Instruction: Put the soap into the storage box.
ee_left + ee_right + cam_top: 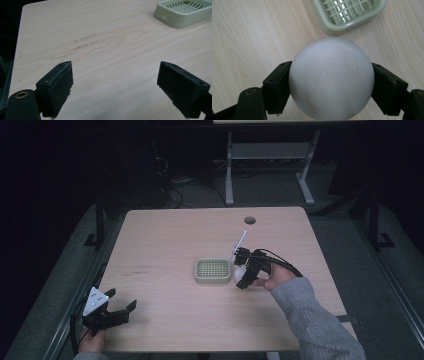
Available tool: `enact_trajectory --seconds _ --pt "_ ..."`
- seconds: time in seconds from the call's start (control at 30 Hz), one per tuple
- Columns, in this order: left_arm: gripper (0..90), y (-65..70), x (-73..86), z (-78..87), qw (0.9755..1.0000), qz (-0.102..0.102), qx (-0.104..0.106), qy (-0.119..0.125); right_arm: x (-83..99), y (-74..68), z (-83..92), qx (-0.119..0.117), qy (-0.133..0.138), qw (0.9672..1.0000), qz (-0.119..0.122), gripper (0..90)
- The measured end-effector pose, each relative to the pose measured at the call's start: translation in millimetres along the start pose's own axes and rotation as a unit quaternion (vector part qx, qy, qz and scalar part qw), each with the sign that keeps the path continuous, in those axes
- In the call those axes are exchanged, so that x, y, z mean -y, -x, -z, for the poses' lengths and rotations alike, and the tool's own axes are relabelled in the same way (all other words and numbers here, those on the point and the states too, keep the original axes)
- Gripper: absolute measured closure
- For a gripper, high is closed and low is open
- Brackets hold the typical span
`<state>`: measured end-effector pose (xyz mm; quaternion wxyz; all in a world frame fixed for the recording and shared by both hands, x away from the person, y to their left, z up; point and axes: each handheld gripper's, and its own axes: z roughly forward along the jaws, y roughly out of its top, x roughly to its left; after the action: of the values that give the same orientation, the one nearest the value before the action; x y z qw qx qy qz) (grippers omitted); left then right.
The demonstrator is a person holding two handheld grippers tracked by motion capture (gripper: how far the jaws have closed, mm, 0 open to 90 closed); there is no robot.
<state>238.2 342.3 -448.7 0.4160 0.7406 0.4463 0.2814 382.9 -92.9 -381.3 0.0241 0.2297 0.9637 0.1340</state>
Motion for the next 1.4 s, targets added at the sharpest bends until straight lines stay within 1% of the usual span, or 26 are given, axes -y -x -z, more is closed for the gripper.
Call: enact_trajectory --seconds 0.07,0.33,0.37,0.43,0.53,0.63,0.7,0.83,1.0,1.13,1.4 --pt "12.8 0.2 0.5 -0.3 1.0 -0.001 0.001 -0.001 -2.2 1.2 0.0 -0.004 0.003 1.0 0.0 23.5" --pt "12.9 0.5 0.8 -0.7 1.0 0.001 0.001 -0.001 -7.4 0.7 -2.3 -0.006 0.001 1.0 0.001 23.5" --pt "12.9 0.5 0.8 -0.6 1.0 0.002 0.001 -0.001 -8.6 1.0 -2.3 -0.005 0.0 1.0 0.006 23.5" --pt "12.9 0.1 0.9 -0.3 1.0 0.003 0.0 -0.001 -11.2 0.6 -0.7 -0.005 0.002 1.0 0.005 23.6" --pt "12.8 -0.5 1.3 -0.2 1.0 0.004 0.0 -0.001 -15.6 1.1 1.7 -0.003 0.004 0.9999 0.012 23.5" --pt "12.9 -1.0 1.5 0.6 1.0 0.005 -0.001 -0.001 -19.9 1.5 3.0 -0.003 0.007 0.9999 0.013 23.5" --pt "12.8 -1.6 2.0 1.3 1.0 0.004 -0.002 -0.002 -21.9 2.5 2.8 -0.008 0.012 0.9998 0.012 23.5" --pt "12.9 -2.2 2.4 2.2 1.0 0.005 -0.003 -0.001 -26.5 2.2 0.7 -0.007 0.008 0.9998 0.017 23.5" --pt "12.9 -1.7 2.0 1.7 1.0 0.004 -0.003 -0.001 -33.0 1.3 1.8 -0.006 0.008 0.9997 0.022 23.5" --pt "12.9 -0.4 2.3 1.0 1.0 0.007 -0.001 -0.001 -37.7 1.3 2.4 -0.005 0.008 0.9996 0.025 23.5" --pt "12.9 -0.5 1.2 -0.2 1.0 0.004 0.001 0.0 -44.8 4.0 0.6 -0.007 0.011 0.9996 0.026 23.5"
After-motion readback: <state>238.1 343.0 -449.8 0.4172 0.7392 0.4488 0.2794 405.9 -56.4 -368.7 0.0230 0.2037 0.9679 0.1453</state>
